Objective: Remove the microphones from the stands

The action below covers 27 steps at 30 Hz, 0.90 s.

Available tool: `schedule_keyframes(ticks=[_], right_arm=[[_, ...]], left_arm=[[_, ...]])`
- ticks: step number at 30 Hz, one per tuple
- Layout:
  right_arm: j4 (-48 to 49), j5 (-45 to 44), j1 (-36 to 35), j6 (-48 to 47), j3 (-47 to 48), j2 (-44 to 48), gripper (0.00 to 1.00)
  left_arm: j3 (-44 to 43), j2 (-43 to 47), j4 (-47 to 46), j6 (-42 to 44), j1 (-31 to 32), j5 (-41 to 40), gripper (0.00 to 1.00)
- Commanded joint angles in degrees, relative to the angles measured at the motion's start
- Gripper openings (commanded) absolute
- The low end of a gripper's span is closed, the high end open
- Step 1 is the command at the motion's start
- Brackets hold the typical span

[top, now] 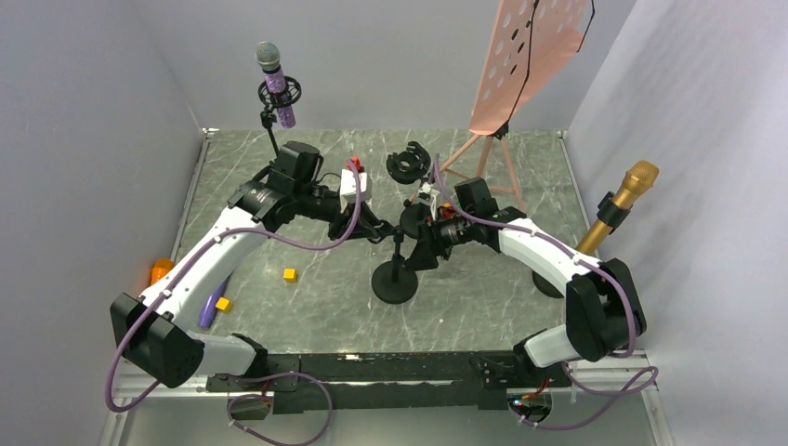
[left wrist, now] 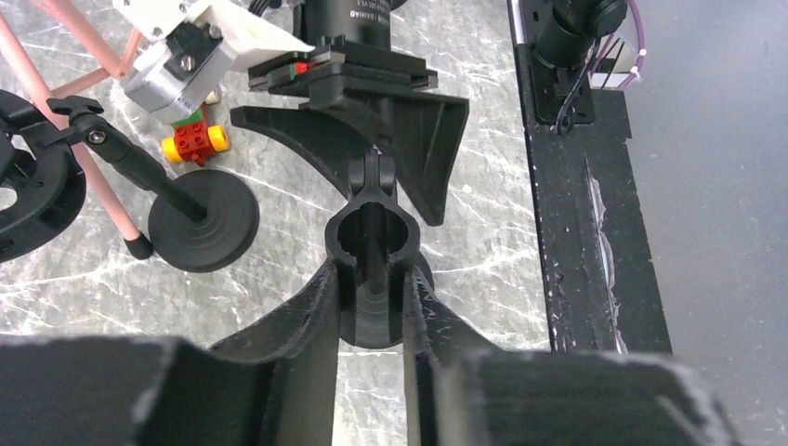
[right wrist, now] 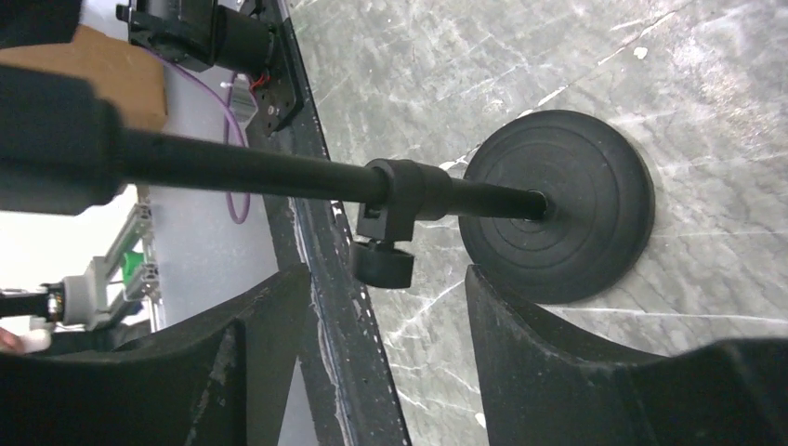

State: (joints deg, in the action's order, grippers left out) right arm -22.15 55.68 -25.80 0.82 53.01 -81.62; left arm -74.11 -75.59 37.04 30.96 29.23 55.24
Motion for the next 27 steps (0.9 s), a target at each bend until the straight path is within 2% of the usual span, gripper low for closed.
schedule_keyframes(ticks=[1,4,7,9,11,14,16,21,27], right_arm=[[7.8,2.6,0.2,6.6,-1.3,-1.8,0.64],[11.2,3.1,0.1,8.8,-1.1,-3.2,0.53],[10.6,3.4,0.1,6.6,0.5,-4.0,0.31],[8.4,2.5,0.1,3.5,1.6,-3.8,0.15],[5.5,-0.9,-0.3,-1.6,2.5,-2.9,0.07],[0.5,-11.5,-4.5,-15.3,2.7,0.4,0.04],[2.4,-22.5,-8.6,-21.2,0.7,3.2,0.01],[18.7,-46.8,-15.8,-31.5,-8.3,7.5,0.01],[35.3,-59.8,-18.0,-39.6,-12.8,8.0,0.0]], left_arm=[[0.6,1.3,-3.0,-1.3,0.2,3.4,0.21],[1.5,2.1,-3.3,-1.7,0.3,3.3,0.14],[2.5,2.9,-4.2,-3.1,0.3,2.7,0.0],[2.9,3.4,-5.0,-4.1,0.3,2.6,0.0],[3.4,3.8,-5.7,-5.4,0.2,2.4,0.0],[4.3,4.6,-6.9,-7.5,0.1,2.6,0.0],[5.2,5.2,-7.8,-9.1,-0.2,2.9,0.0],[8.4,6.5,-9.8,-12.2,-0.9,4.3,0.0],[11.2,7.9,-12.2,-15.6,-2.8,5.5,0.0]])
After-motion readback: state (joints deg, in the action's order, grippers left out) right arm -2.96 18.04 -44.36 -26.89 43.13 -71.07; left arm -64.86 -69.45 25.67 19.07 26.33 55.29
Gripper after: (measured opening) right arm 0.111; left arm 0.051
